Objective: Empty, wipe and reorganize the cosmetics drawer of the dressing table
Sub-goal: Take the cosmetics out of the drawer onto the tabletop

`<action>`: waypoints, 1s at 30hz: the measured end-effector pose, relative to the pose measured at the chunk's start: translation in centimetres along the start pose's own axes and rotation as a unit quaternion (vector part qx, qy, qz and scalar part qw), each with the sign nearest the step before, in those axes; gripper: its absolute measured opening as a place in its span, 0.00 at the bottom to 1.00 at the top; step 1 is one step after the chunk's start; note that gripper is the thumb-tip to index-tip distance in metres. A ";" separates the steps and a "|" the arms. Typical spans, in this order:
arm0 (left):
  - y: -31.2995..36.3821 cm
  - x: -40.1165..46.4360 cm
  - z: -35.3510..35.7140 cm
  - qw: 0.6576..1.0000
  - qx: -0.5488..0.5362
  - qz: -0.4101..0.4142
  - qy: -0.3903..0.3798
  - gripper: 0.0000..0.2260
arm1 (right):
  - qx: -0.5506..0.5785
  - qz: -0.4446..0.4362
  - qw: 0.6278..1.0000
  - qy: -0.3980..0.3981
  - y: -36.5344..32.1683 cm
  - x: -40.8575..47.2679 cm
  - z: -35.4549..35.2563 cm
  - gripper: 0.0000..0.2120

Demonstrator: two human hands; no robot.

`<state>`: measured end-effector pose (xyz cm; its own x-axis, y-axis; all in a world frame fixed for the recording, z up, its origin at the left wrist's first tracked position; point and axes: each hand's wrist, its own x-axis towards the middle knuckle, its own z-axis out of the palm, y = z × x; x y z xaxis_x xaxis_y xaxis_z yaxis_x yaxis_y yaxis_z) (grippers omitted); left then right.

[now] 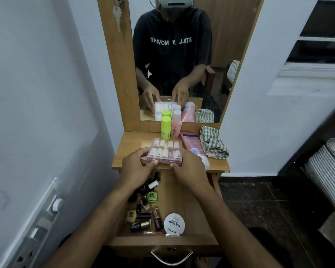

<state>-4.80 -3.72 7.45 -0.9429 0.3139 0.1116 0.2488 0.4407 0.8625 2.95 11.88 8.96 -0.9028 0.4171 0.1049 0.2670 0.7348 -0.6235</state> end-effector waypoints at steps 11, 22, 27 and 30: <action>-1.2 -0.3 2.3 0.992 0.066 0.098 0.053 0.19 | -0.173 -0.011 0.985 0.021 0.6 0.1 1.4 0.14; -1.7 -0.9 2.8 0.988 0.079 0.108 0.078 0.19 | -0.091 -0.079 0.991 0.061 1.3 -1.3 1.4 0.24; -1.8 -4.0 2.0 0.983 0.065 0.138 0.104 0.14 | -0.050 -0.123 0.990 0.057 2.7 -6.2 0.5 0.18; -2.0 -6.6 1.5 0.985 0.075 0.141 0.062 0.06 | -0.034 -0.047 0.997 -0.053 5.1 -7.6 1.1 0.18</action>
<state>1.22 -5.43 4.25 -0.8493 0.3399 0.4040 0.5257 0.4739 0.7064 10.81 11.88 4.12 -0.9546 0.2880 0.0754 0.1985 0.8045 -0.5599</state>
